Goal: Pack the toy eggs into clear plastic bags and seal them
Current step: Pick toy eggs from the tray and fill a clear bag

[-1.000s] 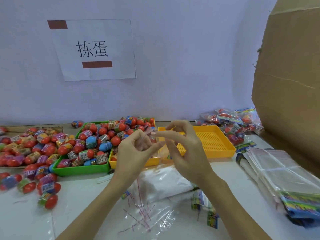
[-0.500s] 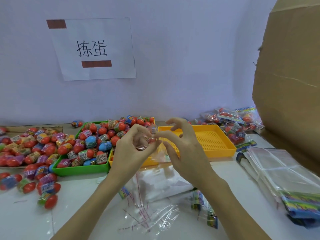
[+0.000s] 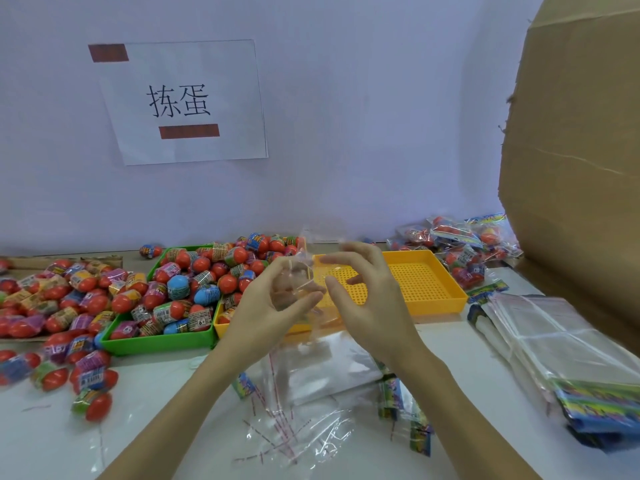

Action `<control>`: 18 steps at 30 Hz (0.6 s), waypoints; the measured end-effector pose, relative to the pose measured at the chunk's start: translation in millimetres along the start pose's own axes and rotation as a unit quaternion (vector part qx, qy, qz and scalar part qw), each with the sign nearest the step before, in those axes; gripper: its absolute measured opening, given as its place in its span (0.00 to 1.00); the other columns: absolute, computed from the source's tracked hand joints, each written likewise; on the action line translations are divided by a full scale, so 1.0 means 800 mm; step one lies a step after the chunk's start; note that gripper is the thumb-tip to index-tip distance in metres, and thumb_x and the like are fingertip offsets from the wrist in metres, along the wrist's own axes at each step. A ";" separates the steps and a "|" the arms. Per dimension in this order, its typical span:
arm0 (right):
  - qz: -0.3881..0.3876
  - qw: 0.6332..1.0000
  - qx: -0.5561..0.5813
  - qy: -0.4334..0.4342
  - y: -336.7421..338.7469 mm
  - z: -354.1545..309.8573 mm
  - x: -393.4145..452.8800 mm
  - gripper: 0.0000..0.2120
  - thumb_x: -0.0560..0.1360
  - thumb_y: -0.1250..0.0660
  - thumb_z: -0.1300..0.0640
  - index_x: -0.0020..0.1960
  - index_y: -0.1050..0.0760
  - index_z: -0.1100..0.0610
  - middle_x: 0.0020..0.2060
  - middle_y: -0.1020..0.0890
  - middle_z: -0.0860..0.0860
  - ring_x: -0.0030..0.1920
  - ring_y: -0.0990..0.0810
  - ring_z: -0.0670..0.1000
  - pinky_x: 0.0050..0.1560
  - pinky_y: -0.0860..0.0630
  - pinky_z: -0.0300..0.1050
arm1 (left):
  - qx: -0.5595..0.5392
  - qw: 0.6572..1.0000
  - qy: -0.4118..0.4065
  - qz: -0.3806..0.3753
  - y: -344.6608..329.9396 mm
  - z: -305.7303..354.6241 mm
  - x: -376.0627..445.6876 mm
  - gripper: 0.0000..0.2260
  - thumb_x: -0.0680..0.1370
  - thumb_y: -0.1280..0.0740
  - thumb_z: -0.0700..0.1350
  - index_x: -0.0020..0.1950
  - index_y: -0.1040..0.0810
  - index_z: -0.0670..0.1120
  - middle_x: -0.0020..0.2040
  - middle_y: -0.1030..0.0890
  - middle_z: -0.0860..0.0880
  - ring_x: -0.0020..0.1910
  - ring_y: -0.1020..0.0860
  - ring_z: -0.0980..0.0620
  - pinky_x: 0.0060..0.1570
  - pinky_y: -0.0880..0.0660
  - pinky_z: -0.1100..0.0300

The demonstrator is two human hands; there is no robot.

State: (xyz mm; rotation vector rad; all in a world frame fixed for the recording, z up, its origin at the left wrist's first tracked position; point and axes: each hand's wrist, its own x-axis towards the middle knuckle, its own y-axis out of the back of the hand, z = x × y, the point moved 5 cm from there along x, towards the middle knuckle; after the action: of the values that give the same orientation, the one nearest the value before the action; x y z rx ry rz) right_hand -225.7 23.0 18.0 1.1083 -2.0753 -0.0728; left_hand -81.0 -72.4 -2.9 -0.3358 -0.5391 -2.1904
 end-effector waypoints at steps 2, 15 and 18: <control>0.025 0.998 -0.049 0.035 0.003 -0.004 -0.001 0.14 0.81 0.28 0.54 0.67 0.19 0.48 0.70 0.29 0.48 0.71 0.30 0.46 0.69 0.28 0.43 | 0.035 0.999 -0.022 -0.001 0.001 0.003 -0.001 0.19 0.78 0.24 0.45 0.67 0.22 0.53 0.48 0.12 0.51 0.42 0.12 0.53 0.47 0.17 0.62; -0.004 0.992 -0.061 0.107 0.005 -0.011 0.002 0.05 0.77 0.23 0.58 0.49 0.19 0.53 0.50 0.20 0.43 0.57 0.23 0.47 0.58 0.25 0.46 | 0.194 0.976 -0.095 -0.014 -0.003 0.005 -0.004 0.18 0.79 0.25 0.45 0.68 0.21 0.56 0.41 0.16 0.62 0.32 0.20 0.59 0.35 0.28 0.73; -0.051 0.994 -0.015 0.099 0.000 -0.012 -0.001 0.05 0.79 0.27 0.60 0.49 0.22 0.53 0.43 0.20 0.39 0.48 0.20 0.46 0.54 0.26 0.40 | 0.153 0.986 -0.068 0.000 0.003 0.003 -0.003 0.17 0.78 0.25 0.50 0.66 0.22 0.59 0.43 0.15 0.57 0.32 0.15 0.56 0.36 0.20 0.66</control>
State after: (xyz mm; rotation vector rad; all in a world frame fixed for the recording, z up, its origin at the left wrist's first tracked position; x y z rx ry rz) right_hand -219.3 26.1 24.1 1.1557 -1.8368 -0.0426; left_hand -77.4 -70.5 -1.1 -0.3186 -0.9375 -2.0537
